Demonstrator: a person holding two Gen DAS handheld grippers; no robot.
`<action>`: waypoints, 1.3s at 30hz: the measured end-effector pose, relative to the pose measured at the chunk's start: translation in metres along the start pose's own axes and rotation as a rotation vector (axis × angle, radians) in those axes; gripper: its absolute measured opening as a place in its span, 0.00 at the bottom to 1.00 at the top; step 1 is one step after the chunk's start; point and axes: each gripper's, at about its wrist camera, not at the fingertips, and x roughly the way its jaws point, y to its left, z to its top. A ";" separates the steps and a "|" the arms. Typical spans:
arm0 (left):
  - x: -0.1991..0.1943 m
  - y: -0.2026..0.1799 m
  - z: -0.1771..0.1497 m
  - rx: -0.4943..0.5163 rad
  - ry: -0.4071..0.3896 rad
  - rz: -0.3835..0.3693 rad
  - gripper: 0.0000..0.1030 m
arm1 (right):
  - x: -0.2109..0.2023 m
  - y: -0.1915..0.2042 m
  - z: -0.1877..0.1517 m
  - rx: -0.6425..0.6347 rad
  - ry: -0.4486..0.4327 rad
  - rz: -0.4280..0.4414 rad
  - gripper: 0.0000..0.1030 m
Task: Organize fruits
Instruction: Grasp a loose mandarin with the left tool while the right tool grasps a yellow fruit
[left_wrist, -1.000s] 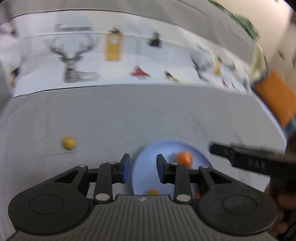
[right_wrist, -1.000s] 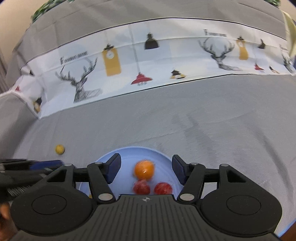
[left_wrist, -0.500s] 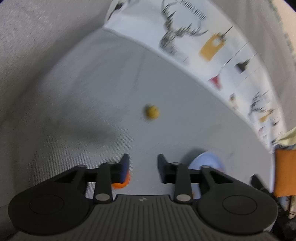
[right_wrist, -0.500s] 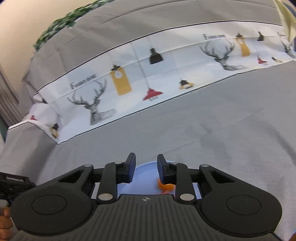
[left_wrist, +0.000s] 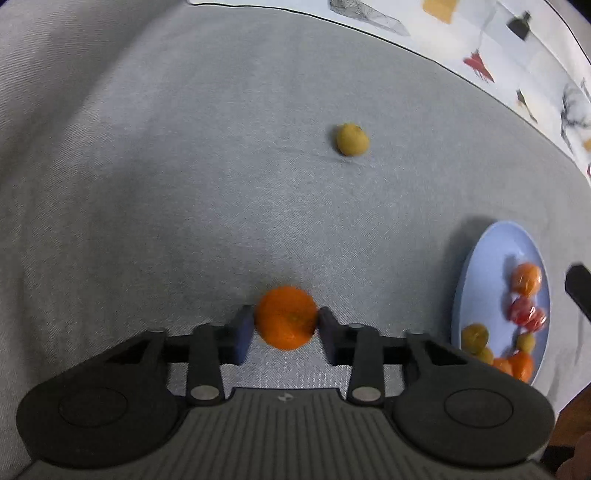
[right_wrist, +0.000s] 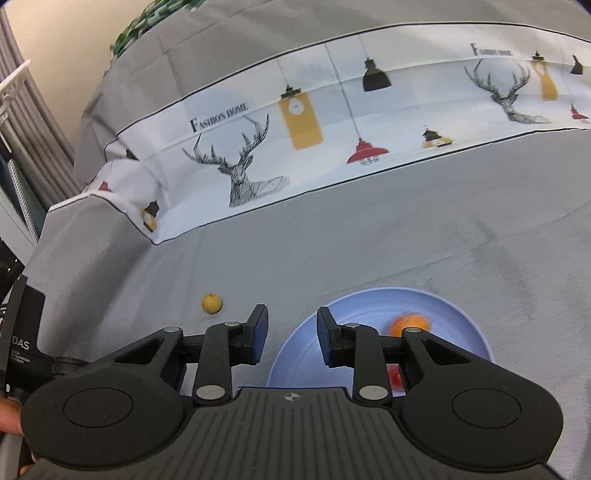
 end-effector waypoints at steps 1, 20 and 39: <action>0.001 -0.001 -0.002 0.009 -0.011 0.006 0.37 | 0.002 0.002 -0.002 -0.006 0.003 0.002 0.31; -0.016 0.059 0.004 -0.261 -0.163 0.037 0.37 | 0.087 0.081 -0.001 -0.236 0.037 0.093 0.12; -0.005 0.048 0.011 -0.228 -0.154 0.043 0.37 | 0.186 0.123 -0.009 -0.352 0.160 0.034 0.39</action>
